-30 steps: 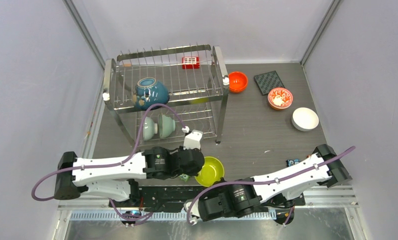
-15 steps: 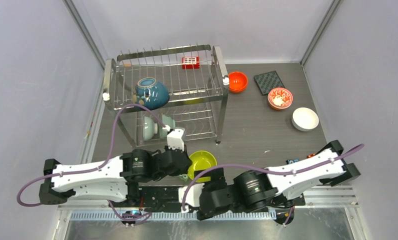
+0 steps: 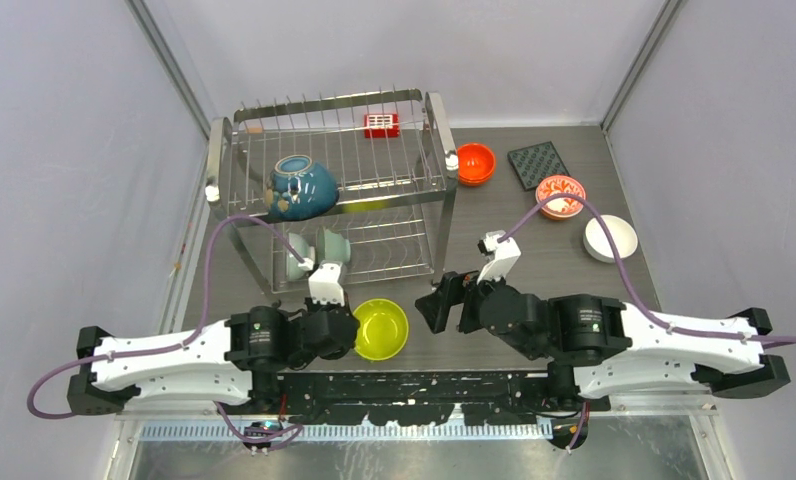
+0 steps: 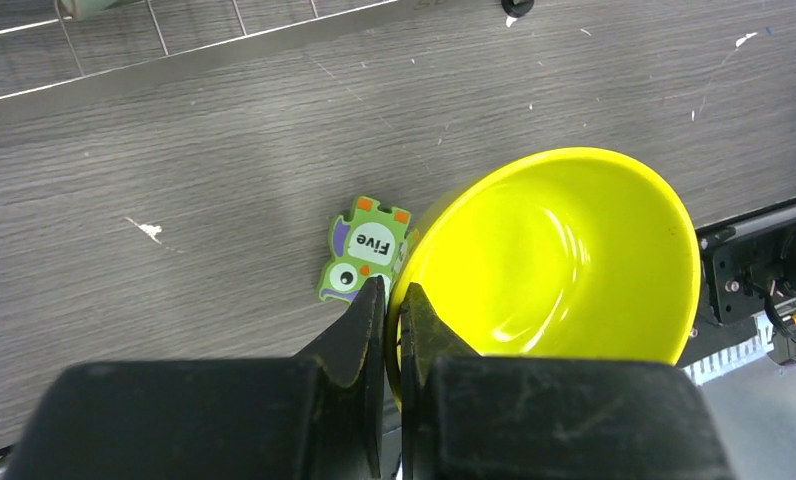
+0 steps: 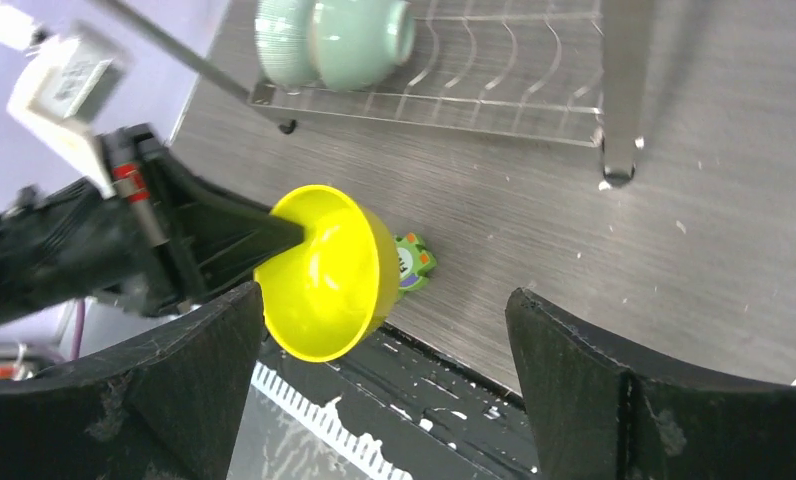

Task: Unload the bowls from the dish rack
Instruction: Place the bowl at the center of the board, then pick up the bowl from the dish rack.

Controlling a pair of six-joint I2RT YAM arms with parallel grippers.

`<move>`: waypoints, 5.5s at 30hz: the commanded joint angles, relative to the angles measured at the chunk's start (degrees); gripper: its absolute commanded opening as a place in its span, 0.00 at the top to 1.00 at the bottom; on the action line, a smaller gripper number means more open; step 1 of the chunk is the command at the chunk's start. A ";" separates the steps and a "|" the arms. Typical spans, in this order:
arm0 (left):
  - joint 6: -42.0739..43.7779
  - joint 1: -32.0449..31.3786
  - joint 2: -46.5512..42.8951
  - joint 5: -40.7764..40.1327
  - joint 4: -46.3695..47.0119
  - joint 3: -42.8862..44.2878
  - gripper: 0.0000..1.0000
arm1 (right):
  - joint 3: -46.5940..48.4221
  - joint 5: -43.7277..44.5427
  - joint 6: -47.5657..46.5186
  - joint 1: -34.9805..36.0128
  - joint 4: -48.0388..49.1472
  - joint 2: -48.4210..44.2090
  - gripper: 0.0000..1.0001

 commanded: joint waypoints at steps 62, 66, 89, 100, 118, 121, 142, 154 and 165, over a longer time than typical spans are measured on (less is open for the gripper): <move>-2.07 -0.28 -11.70 -6.48 -10.45 -0.43 0.00 | -2.66 -7.26 2.43 -8.95 -16.24 19.09 0.99; -2.95 -0.32 -13.37 -6.30 -10.31 -2.32 0.00 | -6.72 -9.99 4.71 -15.69 -15.28 14.48 0.99; -2.46 -0.29 -17.90 -7.67 -7.53 -7.07 0.00 | -4.53 -14.10 0.95 -68.36 12.18 29.28 0.99; -3.10 -0.24 -20.65 -9.20 -9.24 -8.41 0.01 | 5.10 -16.30 -2.02 -72.81 13.94 42.84 0.99; -4.86 -0.24 -22.75 -10.64 -12.16 -8.33 0.01 | 6.92 -20.43 -3.48 -75.43 15.96 49.40 0.95; -4.81 -0.24 -22.40 -10.80 -12.59 -7.96 0.01 | 6.57 -20.97 -3.94 -75.55 15.93 49.47 0.82; -5.10 -0.29 -22.19 -12.58 -21.68 -1.71 0.00 | 6.90 -20.14 -6.91 -75.61 10.13 34.35 0.31; 2.33 -0.29 -14.54 -6.56 -18.24 3.64 0.00 | 3.29 -26.38 -6.89 -75.39 2.63 7.30 0.22; 16.71 -16.96 6.36 -11.22 -5.68 17.98 0.00 | -9.24 -28.74 -5.98 -73.77 7.32 -4.71 0.22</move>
